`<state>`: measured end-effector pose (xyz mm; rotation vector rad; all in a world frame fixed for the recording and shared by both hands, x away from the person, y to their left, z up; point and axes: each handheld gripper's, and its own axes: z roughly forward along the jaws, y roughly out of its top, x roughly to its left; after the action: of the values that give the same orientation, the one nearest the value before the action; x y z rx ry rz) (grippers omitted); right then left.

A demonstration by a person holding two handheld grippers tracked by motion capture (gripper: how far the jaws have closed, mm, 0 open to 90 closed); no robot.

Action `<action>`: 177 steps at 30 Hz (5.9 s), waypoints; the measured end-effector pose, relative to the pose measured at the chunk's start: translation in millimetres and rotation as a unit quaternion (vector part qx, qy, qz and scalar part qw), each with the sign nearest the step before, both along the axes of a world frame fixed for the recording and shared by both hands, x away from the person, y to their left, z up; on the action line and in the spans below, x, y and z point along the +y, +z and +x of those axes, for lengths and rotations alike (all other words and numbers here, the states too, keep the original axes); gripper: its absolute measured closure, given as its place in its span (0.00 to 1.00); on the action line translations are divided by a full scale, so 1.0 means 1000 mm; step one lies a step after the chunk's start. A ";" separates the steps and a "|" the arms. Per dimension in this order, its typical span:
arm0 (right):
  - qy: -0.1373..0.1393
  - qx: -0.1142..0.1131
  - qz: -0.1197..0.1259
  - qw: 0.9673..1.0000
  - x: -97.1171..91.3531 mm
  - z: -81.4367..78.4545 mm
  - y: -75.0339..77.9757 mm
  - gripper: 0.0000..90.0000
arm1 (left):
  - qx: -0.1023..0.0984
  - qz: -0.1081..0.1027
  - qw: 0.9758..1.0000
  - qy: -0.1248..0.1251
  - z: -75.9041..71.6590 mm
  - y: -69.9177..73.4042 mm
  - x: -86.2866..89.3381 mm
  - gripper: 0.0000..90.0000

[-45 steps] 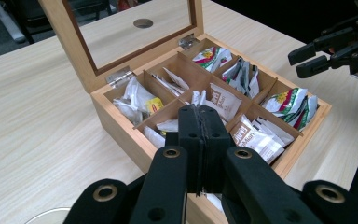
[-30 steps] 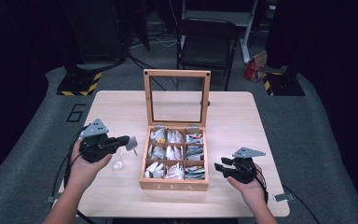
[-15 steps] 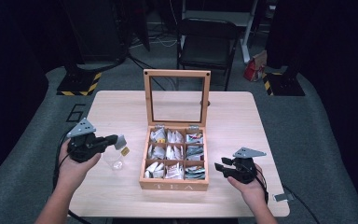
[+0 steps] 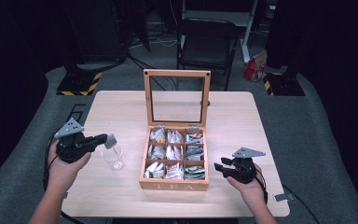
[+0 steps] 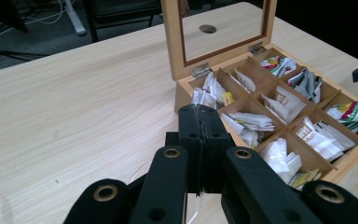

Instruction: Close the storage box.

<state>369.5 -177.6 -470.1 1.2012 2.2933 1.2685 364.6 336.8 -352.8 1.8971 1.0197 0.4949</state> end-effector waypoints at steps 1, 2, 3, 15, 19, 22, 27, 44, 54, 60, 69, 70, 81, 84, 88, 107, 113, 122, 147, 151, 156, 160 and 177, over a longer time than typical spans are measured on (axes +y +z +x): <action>0.000 0.000 0.000 1.000 0.000 0.000 0.000 0.62 | 0.002 0.001 1.000 0.001 0.000 -0.001 0.002 1.00; -0.001 0.001 0.000 1.000 0.000 0.000 0.000 0.62 | 0.001 0.002 1.000 0.004 0.001 -0.003 0.003 1.00; 0.002 0.002 0.002 1.000 0.001 0.001 -0.001 0.62 | 0.003 0.002 1.000 0.006 0.001 -0.004 0.003 1.00; 0.003 0.001 -0.001 1.000 0.001 0.001 -0.002 0.62 | 0.017 -0.003 1.000 0.025 0.006 -0.031 0.009 1.00; 0.005 0.002 -0.001 1.000 0.002 0.001 -0.002 0.62 | 0.021 -0.001 0.999 0.029 0.009 -0.041 0.008 1.00; 0.004 0.002 -0.001 1.000 0.002 0.001 -0.002 0.62 | 0.023 -0.003 0.999 0.031 0.010 -0.048 0.008 1.00; 0.004 0.001 0.000 1.000 0.001 0.001 -0.002 0.62 | 0.033 -0.006 0.999 0.038 0.011 -0.058 0.008 1.00; 0.004 0.004 -0.001 1.000 0.001 0.000 -0.003 0.62 | 0.051 -0.002 0.998 0.043 0.012 -0.081 0.008 0.99; -0.001 0.005 0.002 1.000 -0.001 -0.002 -0.003 0.62 | 0.052 -0.002 0.997 0.053 0.014 -0.082 0.009 0.88; -0.001 0.004 -0.001 1.000 -0.001 -0.001 -0.004 0.62 | 0.055 -0.001 0.997 0.049 0.013 -0.080 0.009 0.86; 0.016 0.003 -0.006 1.000 0.002 0.002 0.002 0.61 | 0.052 -0.019 0.997 0.047 0.006 -0.076 0.004 0.72; 0.016 0.003 -0.007 1.000 0.004 0.002 0.005 0.61 | 0.049 -0.020 0.997 0.048 0.005 -0.075 0.003 0.70; 0.027 -0.005 -0.023 0.999 0.014 0.014 0.023 0.49 | 0.052 -0.022 0.997 0.046 0.007 -0.068 -0.006 0.54; 0.032 -0.004 -0.024 0.999 0.015 0.018 0.029 0.46 | 0.052 -0.018 0.998 0.043 0.010 -0.066 -0.011 0.52; 0.043 -0.001 -0.029 0.999 0.015 0.023 0.038 0.46 | 0.052 -0.020 0.998 0.036 0.012 -0.063 -0.019 0.50; 0.043 -0.017 -0.040 0.998 0.014 0.051 0.071 0.40 | 0.057 -0.019 0.998 0.022 0.017 -0.066 -0.036 0.48; 0.053 -0.009 -0.038 0.998 0.018 0.064 0.077 0.41 | 0.053 -0.019 0.998 0.016 0.016 -0.065 -0.039 0.48; 0.042 -0.002 -0.027 0.999 0.022 0.085 0.080 0.43 | 0.058 -0.009 0.998 0.007 0.013 -0.069 -0.043 0.48; 0.045 0.004 -0.036 0.998 0.030 0.114 0.074 0.43 | 0.057 -0.003 0.998 -0.006 0.007 -0.071 -0.047 0.48; 0.047 0.002 -0.036 0.998 0.033 0.120 0.074 0.43 | 0.057 -0.003 0.998 -0.009 0.007 -0.071 -0.047 0.48; 0.053 -0.003 -0.041 0.998 0.036 0.126 0.078 0.43 | 0.057 -0.007 0.998 -0.010 0.006 -0.070 -0.047 0.48; 0.053 -0.004 -0.038 0.998 0.040 0.133 0.081 0.42 | 0.057 -0.009 0.998 -0.012 0.007 -0.072 -0.048 0.48; 0.048 0.001 -0.018 0.999 0.048 0.160 0.083 0.42 | 0.063 -0.007 0.998 -0.013 0.007 -0.075 -0.048 0.48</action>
<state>529.7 -129.7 -387.4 1.0911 2.3910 1.2521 371.8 288.6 -427.7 1.9466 1.0764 0.3559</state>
